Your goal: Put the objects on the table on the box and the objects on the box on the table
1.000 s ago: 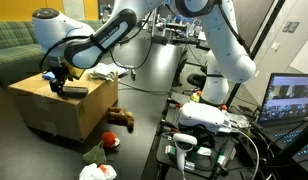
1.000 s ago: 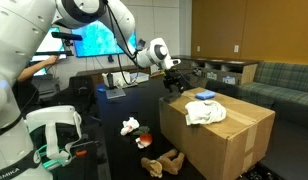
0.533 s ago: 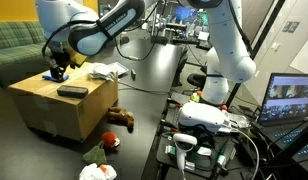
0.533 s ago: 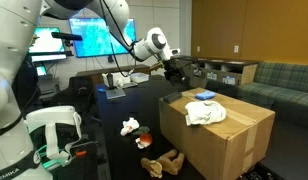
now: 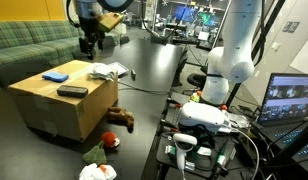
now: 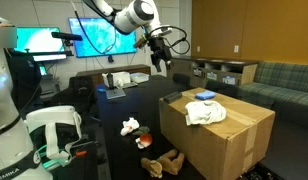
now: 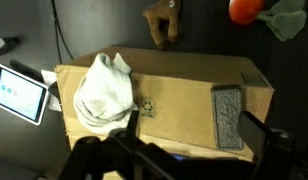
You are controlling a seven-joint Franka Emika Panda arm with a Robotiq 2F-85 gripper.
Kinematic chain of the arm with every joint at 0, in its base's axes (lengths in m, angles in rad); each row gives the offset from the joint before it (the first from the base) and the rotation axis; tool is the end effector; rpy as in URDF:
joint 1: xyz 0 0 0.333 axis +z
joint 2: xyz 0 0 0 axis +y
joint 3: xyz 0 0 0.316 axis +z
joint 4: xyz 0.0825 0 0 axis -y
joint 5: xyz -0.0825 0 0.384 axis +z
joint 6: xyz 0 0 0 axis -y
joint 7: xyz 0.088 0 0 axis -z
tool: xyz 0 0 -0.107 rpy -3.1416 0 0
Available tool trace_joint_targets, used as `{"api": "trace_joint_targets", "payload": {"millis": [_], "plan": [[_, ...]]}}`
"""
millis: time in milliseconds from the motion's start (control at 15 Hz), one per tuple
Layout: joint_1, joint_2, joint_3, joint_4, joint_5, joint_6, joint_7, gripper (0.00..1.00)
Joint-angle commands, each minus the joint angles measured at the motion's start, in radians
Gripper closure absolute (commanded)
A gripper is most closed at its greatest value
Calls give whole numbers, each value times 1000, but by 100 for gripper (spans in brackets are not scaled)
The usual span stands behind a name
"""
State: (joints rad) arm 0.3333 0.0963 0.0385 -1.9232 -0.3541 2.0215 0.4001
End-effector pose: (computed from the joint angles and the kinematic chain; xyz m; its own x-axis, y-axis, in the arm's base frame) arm 0.5516 0.1930 0.4437 0.9850 0.1407 0.1003 0.1059 -0.9502 0.2930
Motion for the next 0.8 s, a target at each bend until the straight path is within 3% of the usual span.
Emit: {"api": "trace_joint_targets", "payload": {"millis": [0, 400, 733], "plan": [[-73, -228, 52, -135, 111, -117, -65, 0], [-155, -490, 44, -262, 255, -276, -193, 0], [-213, -623, 20, -394, 294, -190, -243, 0]]}}
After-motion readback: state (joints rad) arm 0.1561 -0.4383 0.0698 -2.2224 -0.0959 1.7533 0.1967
